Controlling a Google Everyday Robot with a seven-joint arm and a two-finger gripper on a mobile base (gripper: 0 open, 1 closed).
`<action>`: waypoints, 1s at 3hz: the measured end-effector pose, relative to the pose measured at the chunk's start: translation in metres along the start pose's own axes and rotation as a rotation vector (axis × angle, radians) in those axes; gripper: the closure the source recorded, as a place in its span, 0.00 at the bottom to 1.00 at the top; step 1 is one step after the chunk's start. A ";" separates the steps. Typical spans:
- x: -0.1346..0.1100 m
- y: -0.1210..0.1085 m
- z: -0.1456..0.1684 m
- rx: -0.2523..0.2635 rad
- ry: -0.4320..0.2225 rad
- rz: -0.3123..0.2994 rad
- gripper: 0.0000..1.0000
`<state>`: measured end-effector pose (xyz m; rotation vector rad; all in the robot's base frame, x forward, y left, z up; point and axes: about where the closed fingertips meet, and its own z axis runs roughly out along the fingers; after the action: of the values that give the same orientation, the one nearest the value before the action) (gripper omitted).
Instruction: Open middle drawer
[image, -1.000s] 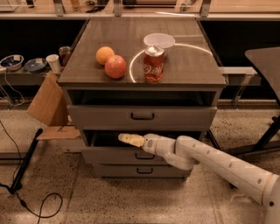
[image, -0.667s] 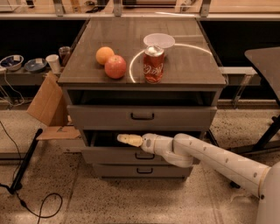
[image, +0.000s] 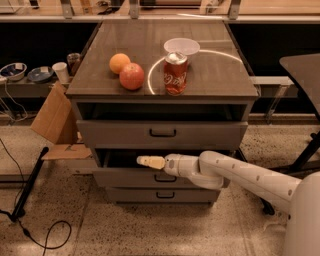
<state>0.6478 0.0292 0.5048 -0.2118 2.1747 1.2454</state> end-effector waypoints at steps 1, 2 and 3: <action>0.007 -0.006 -0.009 0.019 0.029 0.009 0.00; 0.017 -0.009 -0.016 0.028 0.087 0.012 0.00; 0.029 -0.012 -0.022 0.033 0.165 0.019 0.00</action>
Offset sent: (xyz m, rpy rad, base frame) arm -0.0283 -0.0316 -0.0172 -0.0972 0.1104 0.0809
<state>0.6207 0.0090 0.4874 -0.2904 2.3405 1.2403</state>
